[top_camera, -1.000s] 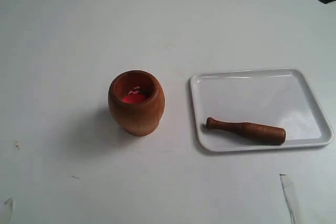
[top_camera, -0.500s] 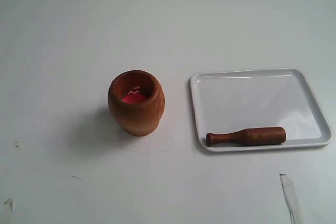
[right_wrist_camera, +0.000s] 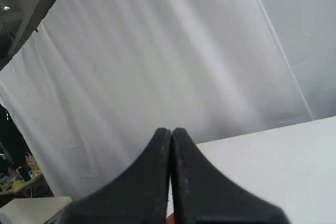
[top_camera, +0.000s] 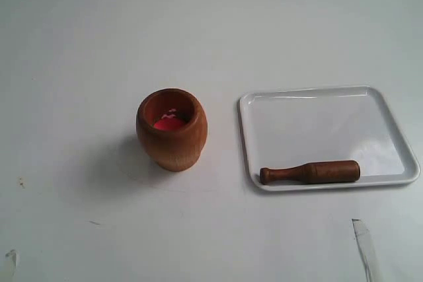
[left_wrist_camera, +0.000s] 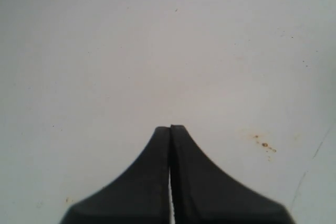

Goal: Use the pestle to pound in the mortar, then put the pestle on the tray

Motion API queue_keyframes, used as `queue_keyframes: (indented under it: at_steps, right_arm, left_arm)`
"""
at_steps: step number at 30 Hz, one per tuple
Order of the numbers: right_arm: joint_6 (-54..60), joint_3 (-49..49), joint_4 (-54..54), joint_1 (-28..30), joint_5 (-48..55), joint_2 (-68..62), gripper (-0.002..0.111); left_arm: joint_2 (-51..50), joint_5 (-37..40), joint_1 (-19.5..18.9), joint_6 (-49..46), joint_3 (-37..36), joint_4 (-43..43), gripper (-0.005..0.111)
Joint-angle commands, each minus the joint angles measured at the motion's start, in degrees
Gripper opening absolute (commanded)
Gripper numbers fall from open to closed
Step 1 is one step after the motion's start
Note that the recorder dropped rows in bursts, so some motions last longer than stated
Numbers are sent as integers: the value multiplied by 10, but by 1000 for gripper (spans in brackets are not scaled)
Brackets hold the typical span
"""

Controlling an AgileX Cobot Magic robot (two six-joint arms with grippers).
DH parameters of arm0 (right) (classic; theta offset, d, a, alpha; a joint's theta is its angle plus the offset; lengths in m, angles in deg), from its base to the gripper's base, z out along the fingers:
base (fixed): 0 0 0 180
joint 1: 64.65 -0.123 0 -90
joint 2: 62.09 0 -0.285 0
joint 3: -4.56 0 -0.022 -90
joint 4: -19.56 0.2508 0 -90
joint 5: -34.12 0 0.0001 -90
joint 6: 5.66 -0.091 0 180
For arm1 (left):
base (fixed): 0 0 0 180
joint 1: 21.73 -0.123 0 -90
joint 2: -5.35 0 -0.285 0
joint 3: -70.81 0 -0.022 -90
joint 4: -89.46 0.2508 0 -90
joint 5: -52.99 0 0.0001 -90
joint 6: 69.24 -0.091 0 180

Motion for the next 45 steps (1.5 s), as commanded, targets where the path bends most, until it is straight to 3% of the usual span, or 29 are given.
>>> queue_keyframes:
  at_steps: [1,8,12,13,15,18,20,27,36,39,45]
  right_arm:
    - [-17,-5,-3,3,-24,3,0]
    - [8,25,-16,3,-98,3,0]
    - [142,25,-28,3,-115,3,0]
    - [254,21,-25,3,-112,3,0]
    - [460,1,78,3,-92,-4,0]
    - [779,-17,411,3,-11,-40,0]
    - [862,-17,524,3,48,-45,0]
    - [826,-17,598,3,341,-45,0]
    - [829,-17,482,8,306,-45,0]
    - [829,-17,458,50,317,-21,0]
    - [828,-17,491,213,319,3,0]
  left_arm:
    - [1,-2,4,5,0,-4,0]
    - [1,-2,4,5,0,-4,0]
    - [1,-2,4,5,0,-4,0]
    - [1,-2,4,5,0,-4,0]
    - [1,-2,4,5,0,-4,0]
    - [1,-2,4,5,0,-4,0]
    - [1,-2,4,5,0,-4,0]
    - [1,-2,4,5,0,-4,0]
    - [1,-2,4,5,0,-4,0]
    - [1,-2,4,5,0,-4,0]
    - [1,-2,4,5,0,-4,0]
